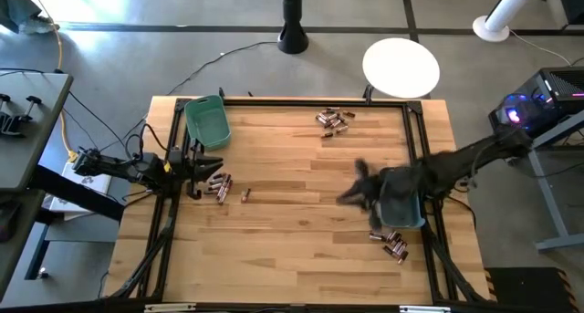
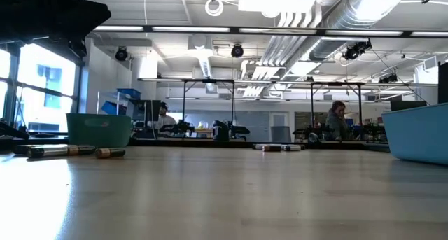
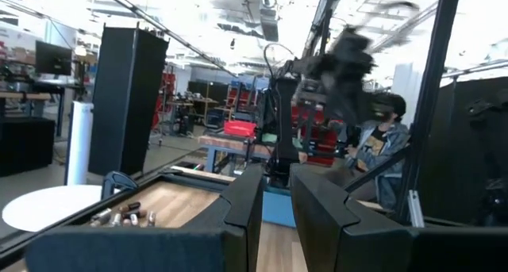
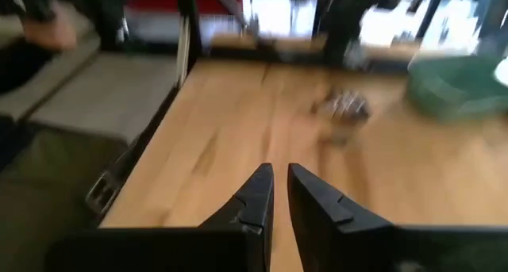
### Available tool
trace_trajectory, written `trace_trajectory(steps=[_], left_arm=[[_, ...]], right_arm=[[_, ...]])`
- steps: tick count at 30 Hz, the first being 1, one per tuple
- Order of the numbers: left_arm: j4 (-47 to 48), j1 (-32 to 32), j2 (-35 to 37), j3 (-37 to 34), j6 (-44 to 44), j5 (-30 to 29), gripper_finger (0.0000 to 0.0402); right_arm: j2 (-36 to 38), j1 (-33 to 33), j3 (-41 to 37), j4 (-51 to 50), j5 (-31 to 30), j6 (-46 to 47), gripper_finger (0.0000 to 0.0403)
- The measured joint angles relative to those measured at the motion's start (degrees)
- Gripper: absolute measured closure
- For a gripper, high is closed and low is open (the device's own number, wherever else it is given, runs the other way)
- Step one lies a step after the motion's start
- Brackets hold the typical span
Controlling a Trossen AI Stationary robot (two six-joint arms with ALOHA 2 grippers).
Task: Sort batteries
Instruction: Put the silver battery into the blue bin
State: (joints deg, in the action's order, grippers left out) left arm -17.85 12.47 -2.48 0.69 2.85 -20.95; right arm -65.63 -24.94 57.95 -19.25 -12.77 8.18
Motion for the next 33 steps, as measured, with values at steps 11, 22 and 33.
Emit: trace_trajectory(steps=[11, 22, 33], left_arm=[[-0.2, 0.0, 0.0, 0.0, -0.5, 0.4, 0.0344], [-0.4, 0.0, 0.0, 0.0, -1.0, 0.4, 0.0344], [-0.4, 0.0, 0.0, 0.0, 0.1, 0.4, 0.0344]], right_arm=[[-22.3, -11.0, 14.3, -26.5, 1.7, 47.3, 0.037], [-37.1, -4.3, 14.3, -40.4, 19.7, 54.2, 0.0242], [-45.6, 3.3, 14.3, -50.1, 27.1, 45.2, 0.0183]])
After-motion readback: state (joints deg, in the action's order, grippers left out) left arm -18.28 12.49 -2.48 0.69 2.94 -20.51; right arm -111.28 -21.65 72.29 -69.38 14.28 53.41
